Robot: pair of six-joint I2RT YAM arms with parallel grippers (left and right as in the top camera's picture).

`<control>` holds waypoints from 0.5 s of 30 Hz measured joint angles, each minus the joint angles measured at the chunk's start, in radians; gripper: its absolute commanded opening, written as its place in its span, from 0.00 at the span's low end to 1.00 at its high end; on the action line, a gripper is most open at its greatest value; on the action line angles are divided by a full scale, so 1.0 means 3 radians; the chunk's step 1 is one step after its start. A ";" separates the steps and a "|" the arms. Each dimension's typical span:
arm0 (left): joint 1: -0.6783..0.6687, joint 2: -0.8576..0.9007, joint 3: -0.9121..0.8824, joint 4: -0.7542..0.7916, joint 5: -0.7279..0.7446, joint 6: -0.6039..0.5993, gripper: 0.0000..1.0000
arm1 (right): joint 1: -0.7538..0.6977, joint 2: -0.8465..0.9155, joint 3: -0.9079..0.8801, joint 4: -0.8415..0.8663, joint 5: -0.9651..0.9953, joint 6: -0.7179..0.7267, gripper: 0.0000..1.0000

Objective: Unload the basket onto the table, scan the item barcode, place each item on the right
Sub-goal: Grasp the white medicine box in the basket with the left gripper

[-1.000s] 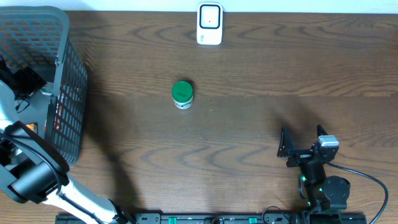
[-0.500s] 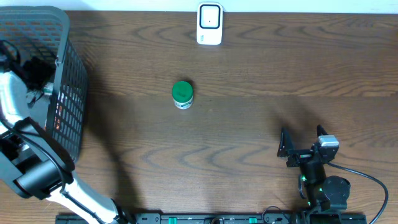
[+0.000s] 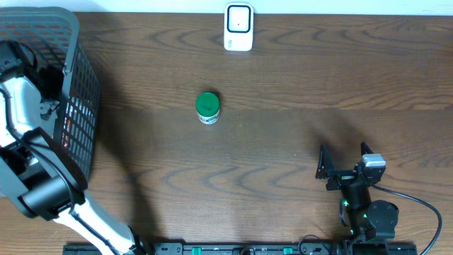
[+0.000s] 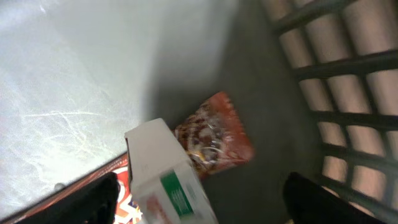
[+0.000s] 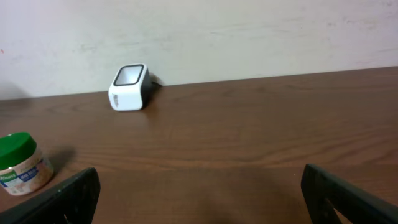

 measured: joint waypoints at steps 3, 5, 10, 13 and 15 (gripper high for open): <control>0.0000 0.0144 -0.0001 -0.0005 0.0000 -0.0031 0.58 | 0.0000 0.0000 0.0000 0.0000 0.0000 0.0000 0.99; 0.0000 0.0195 -0.0001 -0.0005 -0.0001 -0.0032 0.55 | 0.0000 0.0000 0.0000 0.0000 0.0000 0.0001 0.99; 0.0000 0.0198 -0.0001 -0.0003 0.0000 -0.0025 0.55 | 0.0000 0.0000 0.0000 0.0000 0.0000 0.0000 0.99; 0.0000 0.0198 -0.0001 -0.0003 0.0000 -0.0025 0.55 | 0.0000 0.0000 0.0000 0.0000 0.0000 0.0000 0.99; 0.0000 0.0198 -0.0001 -0.0004 0.0000 -0.0025 0.55 | 0.0000 0.0000 0.0000 0.0000 0.0000 0.0000 0.99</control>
